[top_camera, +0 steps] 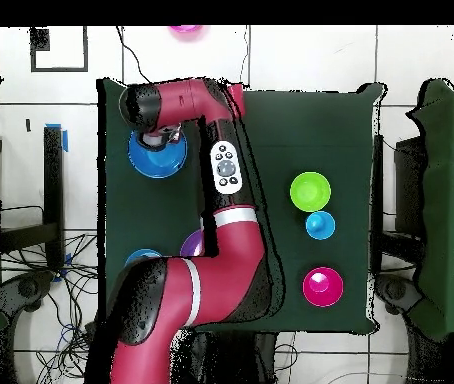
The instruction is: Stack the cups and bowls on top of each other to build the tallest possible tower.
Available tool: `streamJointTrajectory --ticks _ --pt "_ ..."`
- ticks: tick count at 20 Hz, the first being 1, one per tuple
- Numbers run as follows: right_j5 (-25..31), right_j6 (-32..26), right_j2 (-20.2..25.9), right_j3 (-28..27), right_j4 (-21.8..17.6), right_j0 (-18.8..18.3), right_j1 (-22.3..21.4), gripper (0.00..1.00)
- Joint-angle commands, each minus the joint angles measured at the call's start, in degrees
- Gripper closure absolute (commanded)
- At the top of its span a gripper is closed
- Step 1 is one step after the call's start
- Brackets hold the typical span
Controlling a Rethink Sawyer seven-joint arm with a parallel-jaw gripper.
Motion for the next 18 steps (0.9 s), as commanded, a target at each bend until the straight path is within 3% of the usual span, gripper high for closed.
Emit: streamJointTrajectory --ticks 1,16,18 --pt "-4.9 -20.2 -5.0 0.4 -9.2 -3.5 5.4 1.0" --pt "-1.5 -33.7 -7.5 -2.3 -11.2 -5.3 6.7 1.0" --pt "-0.3 -33.2 -8.0 -3.0 -11.2 -5.2 7.0 1.0"
